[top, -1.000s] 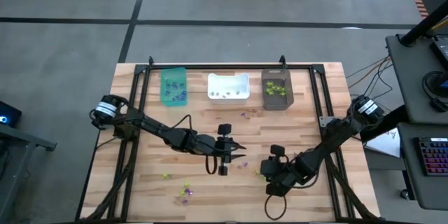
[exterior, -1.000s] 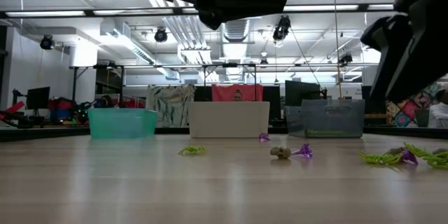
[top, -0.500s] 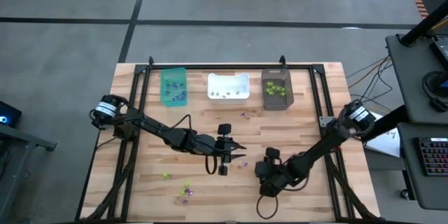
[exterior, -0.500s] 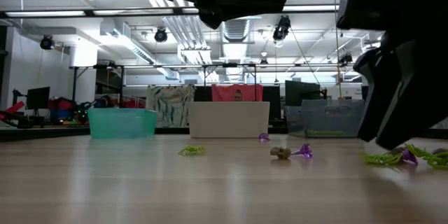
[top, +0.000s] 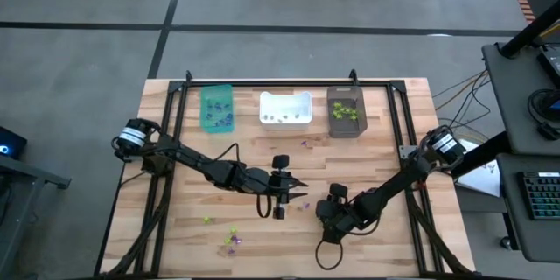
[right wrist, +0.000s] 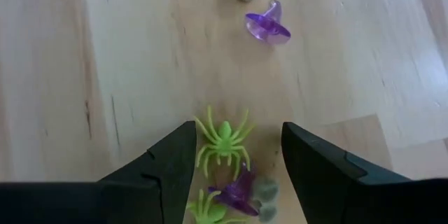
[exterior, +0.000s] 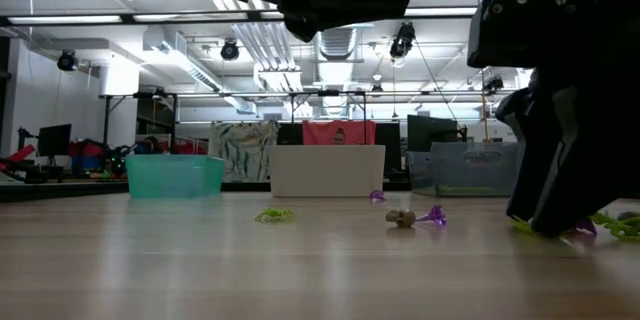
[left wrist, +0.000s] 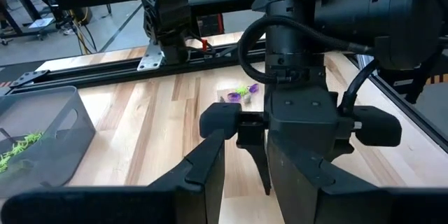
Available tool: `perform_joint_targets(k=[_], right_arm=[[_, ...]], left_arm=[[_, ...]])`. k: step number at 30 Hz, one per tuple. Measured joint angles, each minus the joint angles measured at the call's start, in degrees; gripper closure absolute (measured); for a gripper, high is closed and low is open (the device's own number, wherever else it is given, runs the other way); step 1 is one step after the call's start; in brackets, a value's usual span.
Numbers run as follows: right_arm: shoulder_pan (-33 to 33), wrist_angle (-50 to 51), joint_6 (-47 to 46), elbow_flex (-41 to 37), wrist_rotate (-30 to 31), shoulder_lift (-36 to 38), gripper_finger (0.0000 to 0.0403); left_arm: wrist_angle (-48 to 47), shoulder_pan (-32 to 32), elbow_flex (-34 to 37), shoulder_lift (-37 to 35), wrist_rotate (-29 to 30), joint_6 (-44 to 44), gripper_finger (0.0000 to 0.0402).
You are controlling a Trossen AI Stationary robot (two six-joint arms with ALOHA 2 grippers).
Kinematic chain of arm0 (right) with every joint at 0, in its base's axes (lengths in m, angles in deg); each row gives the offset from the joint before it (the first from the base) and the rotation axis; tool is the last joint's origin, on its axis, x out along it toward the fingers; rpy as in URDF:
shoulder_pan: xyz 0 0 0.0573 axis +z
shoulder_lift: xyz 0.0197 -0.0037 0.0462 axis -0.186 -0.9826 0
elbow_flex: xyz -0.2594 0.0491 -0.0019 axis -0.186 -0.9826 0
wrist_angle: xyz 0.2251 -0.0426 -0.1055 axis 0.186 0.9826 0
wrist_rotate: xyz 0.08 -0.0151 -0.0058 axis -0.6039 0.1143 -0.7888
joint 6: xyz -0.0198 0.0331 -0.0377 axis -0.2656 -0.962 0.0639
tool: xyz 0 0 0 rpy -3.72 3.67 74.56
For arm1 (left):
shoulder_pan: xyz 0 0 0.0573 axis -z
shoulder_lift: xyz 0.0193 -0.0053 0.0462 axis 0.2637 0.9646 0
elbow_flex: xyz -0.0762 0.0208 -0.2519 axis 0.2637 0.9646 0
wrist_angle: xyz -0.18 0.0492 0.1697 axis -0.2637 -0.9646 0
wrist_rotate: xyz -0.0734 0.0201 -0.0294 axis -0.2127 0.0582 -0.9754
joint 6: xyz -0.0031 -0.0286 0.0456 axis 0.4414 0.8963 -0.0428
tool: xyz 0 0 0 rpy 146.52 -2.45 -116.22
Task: Sort Halloween decoration
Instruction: Put the green spider toy into the black bin
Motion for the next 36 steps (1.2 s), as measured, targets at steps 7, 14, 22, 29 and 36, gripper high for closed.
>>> perform_joint_targets(k=[7, 14, 22, 29, 36], right_arm=[[-0.4, -1.3, 0.3, 0.1, -1.7, -1.7, 0.0206], [-0.5, -1.5, 0.5, 0.1, -2.6, -1.7, 0.0263], [-0.5, -2.9, 1.6, 0.1, -2.7, -1.8, 0.0325], [-0.5, -3.5, 2.5, 0.0, -2.3, -1.9, 0.0353], [-0.6, -3.6, 3.0, 0.0, -2.0, -1.8, 0.0364]], left_arm=[[-0.1, 0.0, 0.0, 0.0, 0.0, 0.0, 0.031], [-0.2, 0.0, 0.0, 0.0, 0.0, -0.2, 0.031], [-0.2, 0.0, 0.0, 0.0, 0.0, -0.2, 0.031], [-0.2, 0.0, 0.0, 0.1, 0.0, -0.5, 0.031], [-0.7, 0.1, 0.0, -1.0, 0.0, -0.9, 0.031]])
